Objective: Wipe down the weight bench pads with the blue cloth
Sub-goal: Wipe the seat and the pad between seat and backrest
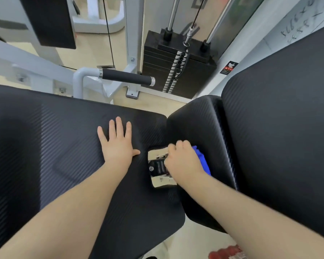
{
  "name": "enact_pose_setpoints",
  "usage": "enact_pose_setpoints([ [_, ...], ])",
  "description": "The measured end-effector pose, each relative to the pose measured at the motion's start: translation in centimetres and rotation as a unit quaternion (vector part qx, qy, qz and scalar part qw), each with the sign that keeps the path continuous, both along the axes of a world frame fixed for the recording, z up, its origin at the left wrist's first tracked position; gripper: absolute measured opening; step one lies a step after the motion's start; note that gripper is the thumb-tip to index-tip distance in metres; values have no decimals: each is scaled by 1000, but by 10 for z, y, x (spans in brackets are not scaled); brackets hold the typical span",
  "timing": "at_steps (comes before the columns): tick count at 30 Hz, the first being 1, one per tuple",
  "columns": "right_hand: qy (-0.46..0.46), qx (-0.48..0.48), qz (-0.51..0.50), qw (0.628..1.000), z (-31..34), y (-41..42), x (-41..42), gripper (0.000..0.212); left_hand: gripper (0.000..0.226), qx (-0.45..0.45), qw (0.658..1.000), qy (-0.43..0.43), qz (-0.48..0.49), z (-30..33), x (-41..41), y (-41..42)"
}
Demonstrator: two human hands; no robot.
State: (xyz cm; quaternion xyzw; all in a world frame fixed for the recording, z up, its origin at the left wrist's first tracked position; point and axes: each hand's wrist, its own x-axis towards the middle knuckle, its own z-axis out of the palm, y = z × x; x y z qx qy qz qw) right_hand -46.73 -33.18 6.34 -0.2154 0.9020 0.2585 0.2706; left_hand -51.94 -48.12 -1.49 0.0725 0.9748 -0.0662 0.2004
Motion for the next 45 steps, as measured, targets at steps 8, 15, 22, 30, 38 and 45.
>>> enact_pose_setpoints([
  [8,65,-27,-77,995,2,-2,-11,23,91,7,1000,6,8,-4,6,4],
  [15,-16,3,11,1000,29,8,41,24,78,0,989,-69,-129,16,27,11],
  [22,154,-4,-39,987,84,36,-18,20,119,-76,955,-154,-241,30,45,11],
  [30,34,-14,-24,999,-3,6,92,15,135,-64,960,-139,-234,22,106,1],
  [38,-4,-126,-143,982,-36,-20,145,29,140,-80,982,-87,-147,17,143,-23],
  [45,106,-271,-207,934,-70,-63,134,54,141,-39,984,-67,-160,6,139,-30],
])
